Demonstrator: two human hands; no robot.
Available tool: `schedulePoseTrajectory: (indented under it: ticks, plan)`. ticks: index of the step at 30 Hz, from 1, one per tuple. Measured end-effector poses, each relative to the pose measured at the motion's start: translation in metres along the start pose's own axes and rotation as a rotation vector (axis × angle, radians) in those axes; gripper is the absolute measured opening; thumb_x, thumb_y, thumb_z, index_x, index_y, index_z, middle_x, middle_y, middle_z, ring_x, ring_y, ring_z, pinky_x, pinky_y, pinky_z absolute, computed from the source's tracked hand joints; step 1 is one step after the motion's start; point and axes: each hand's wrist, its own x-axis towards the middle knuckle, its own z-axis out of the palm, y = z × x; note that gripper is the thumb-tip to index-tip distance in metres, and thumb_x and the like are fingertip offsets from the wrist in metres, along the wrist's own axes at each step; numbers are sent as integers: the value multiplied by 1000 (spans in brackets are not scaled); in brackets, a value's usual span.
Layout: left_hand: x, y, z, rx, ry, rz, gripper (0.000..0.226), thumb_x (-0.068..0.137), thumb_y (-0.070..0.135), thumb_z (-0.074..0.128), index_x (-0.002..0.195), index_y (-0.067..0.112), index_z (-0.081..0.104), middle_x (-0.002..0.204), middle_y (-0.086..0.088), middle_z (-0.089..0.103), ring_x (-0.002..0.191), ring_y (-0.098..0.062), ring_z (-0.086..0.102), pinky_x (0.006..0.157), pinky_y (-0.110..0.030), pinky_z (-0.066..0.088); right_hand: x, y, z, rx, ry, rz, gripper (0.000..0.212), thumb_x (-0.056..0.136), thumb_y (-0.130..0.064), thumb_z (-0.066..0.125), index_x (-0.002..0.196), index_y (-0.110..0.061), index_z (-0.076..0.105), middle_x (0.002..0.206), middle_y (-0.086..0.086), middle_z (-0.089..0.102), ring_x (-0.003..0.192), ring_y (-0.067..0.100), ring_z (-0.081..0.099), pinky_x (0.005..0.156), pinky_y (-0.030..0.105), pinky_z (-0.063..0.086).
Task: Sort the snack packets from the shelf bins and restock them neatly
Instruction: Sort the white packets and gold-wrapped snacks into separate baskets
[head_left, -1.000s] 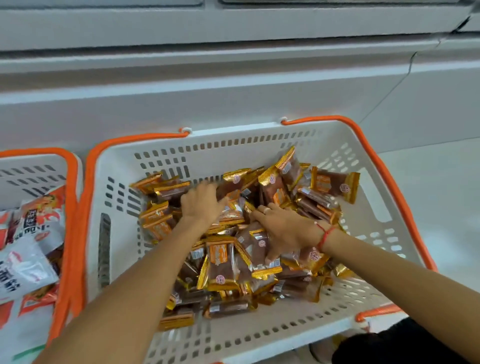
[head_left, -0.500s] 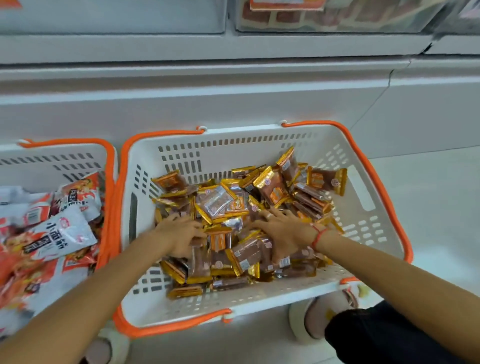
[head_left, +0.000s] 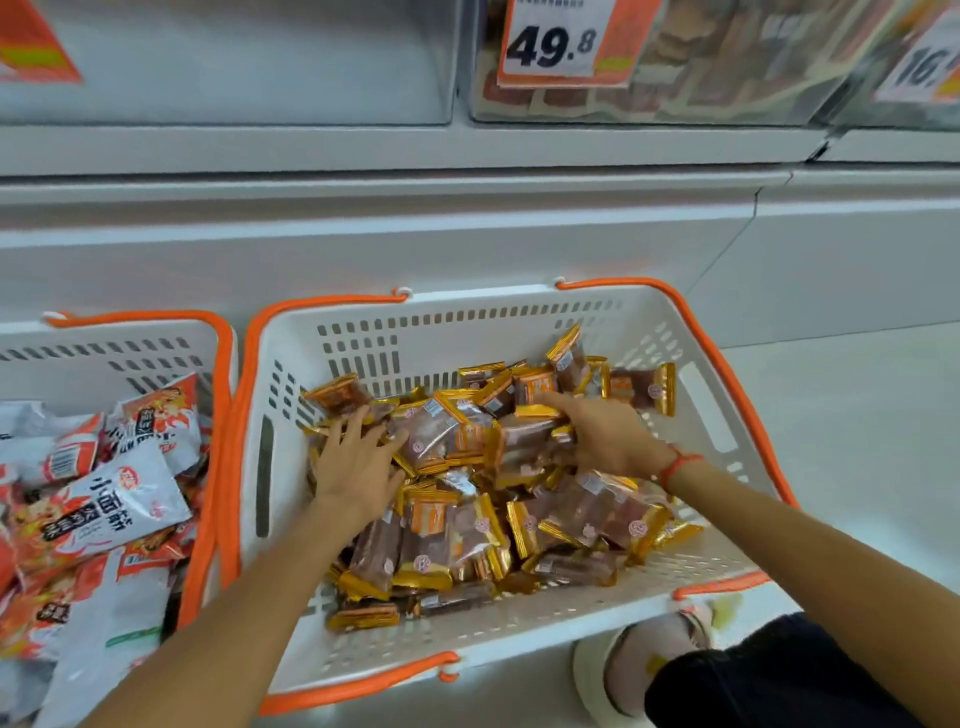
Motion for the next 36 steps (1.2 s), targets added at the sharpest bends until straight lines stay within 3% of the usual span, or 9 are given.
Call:
schedulePoseTrajectory:
  ticks: [3, 7, 10, 13, 16, 19, 22, 25, 36]
  plan:
    - [6, -2, -9, -1, 42, 8, 51, 95, 40, 51, 144, 33, 39, 149, 3, 39, 141, -25, 25, 110, -40, 25, 3, 46, -24, -78, 110, 216, 77, 72, -49, 75, 138, -32, 38, 126, 7, 58, 113, 33, 58, 88, 42, 50]
    - [12, -1, -22, -99, 244, -14, 41, 89, 26, 63, 130, 24, 58, 135, 0, 51, 121, -21, 49, 99, -36, 39, 17, 36, -37, -394, -23, 368, 103, 78, -50, 71, 153, -24, 6, 160, 15, 5, 146, 40, 5, 113, 60, 15]
    - [3, -7, -30, -137, 358, -40, 44, 79, 19, 74, 122, 16, 65, 138, -10, 54, 132, -29, 44, 112, -46, 29, 32, -15, -20, -393, 114, 8, 79, 88, -32, 64, 151, -22, 17, 149, 13, 34, 139, 33, 30, 110, 45, 31]
    - [-23, -17, -42, -186, 479, -104, 50, 73, 10, 79, 121, 14, 66, 140, -11, 52, 134, -32, 41, 114, -51, 25, 57, -54, 23, -197, -15, -204, 45, 90, -12, 50, 135, -19, 48, 116, 6, 61, 108, 26, 56, 75, 34, 46]
    - [-47, -8, -39, -203, 527, -19, 58, 68, 3, 81, 122, 18, 66, 136, -9, 56, 129, -31, 47, 108, -51, 37, 68, -54, 62, -287, -277, -283, 34, 94, -39, 47, 118, -20, 61, 127, 9, 57, 123, 29, 49, 87, 38, 45]
    - [-43, 24, -29, -324, 307, 210, 50, 87, 14, 68, 133, 26, 56, 145, 0, 47, 138, -22, 36, 110, -41, 31, 44, -20, 77, -539, -369, -434, 56, 89, -67, 40, 119, -29, 67, 156, 5, 29, 143, 29, 21, 116, 48, 16]
    - [-13, 51, -3, -303, -153, 352, 59, 96, 53, 46, 149, 33, 31, 160, 1, 18, 148, -21, 7, 119, -42, 7, 12, 9, 72, -438, -334, -458, 48, 84, -67, 44, 101, -33, 73, 160, -2, 19, 148, 22, 11, 118, 48, 1]
    - [3, 65, 28, -146, -380, 424, 78, 87, 68, 47, 152, 35, 20, 163, -2, 4, 149, -26, -3, 119, -50, -2, -3, 16, 60, -403, -308, -428, 40, 81, -61, 47, 97, -34, 72, 162, -4, 11, 148, 20, 7, 117, 48, 3]
    - [5, 71, 31, 71, -172, 360, 78, 82, 64, 60, 147, 29, 32, 157, -2, 24, 143, -25, 23, 119, -51, 8, -30, 32, 28, -407, -366, -355, 45, 89, -60, 43, 128, -42, 56, 162, -3, -7, 149, 20, 0, 117, 47, 6]
